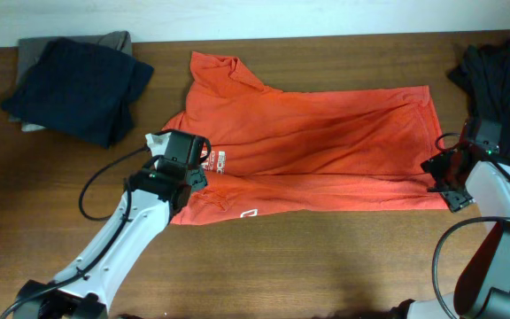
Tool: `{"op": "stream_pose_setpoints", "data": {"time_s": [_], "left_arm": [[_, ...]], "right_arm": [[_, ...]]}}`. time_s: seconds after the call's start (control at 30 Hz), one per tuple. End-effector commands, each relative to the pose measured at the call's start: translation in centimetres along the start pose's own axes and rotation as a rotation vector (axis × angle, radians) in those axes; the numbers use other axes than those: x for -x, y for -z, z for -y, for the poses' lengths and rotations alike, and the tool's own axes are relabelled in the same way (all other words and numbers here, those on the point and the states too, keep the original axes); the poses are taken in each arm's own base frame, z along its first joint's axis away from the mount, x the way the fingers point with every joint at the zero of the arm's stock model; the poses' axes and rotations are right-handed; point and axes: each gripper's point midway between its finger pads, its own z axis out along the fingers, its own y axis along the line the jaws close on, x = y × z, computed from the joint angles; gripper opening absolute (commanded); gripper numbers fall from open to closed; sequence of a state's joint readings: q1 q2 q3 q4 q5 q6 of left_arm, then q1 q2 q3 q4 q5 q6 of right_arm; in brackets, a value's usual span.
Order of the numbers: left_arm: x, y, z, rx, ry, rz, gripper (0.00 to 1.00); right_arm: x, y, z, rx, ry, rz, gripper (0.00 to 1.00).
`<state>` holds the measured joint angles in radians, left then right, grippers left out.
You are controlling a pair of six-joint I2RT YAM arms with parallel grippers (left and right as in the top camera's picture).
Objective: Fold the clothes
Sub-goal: 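Lift the bottom hem with both grippers and fold it upward toward the collar, then lay the folded hem down and open both grippers, pulling back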
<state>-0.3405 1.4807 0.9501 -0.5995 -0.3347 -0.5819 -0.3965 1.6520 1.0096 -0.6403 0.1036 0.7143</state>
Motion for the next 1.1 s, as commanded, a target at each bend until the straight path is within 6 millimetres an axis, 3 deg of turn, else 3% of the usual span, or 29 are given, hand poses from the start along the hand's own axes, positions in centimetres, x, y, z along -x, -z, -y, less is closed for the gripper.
{"op": "stream_pose_setpoints", "data": {"time_s": [0.0, 0.17, 0.3, 0.4, 0.67, 0.8, 0.9, 1.07], "left_arm": [[0.9, 1.4, 1.7, -0.085, -0.027, -0.034, 0.79], [-1.2, 2.6, 2.0, -0.117, 0.017, -0.170, 0.79], [-4.2, 3.3, 1.2, -0.086, 0.102, -0.315, 0.79], [-4.9, 3.7, 0.9, -0.071, 0.089, -0.337, 0.79], [-4.2, 6.5, 1.1, -0.135, 0.063, -0.280, 0.79], [-5.4, 8.2, 3.3, -0.241, 0.021, -0.314, 0.73], [-7.1, 8.1, 4.7, -0.256, 0.015, -0.376, 0.72], [-8.3, 5.9, 5.8, -0.202, 0.056, -0.432, 0.66]], "right_arm": [[1.7, 2.9, -1.3, 0.047, 0.025, 0.046, 0.89], [1.3, 7.4, -1.0, 0.041, 0.031, -0.009, 0.99], [-1.7, 9.9, -0.1, 0.023, 0.038, -0.162, 0.99], [-3.3, 10.4, 0.8, -0.002, 0.048, -0.230, 0.99], [-4.7, 11.8, 2.2, -0.029, 0.093, -0.269, 0.99], [-5.3, 12.9, 2.9, -0.029, 0.121, -0.275, 0.99], [-5.8, 13.0, 3.4, -0.043, 0.145, -0.297, 0.99], [-6.5, 12.6, 4.0, -0.062, 0.154, -0.324, 0.99]]}}
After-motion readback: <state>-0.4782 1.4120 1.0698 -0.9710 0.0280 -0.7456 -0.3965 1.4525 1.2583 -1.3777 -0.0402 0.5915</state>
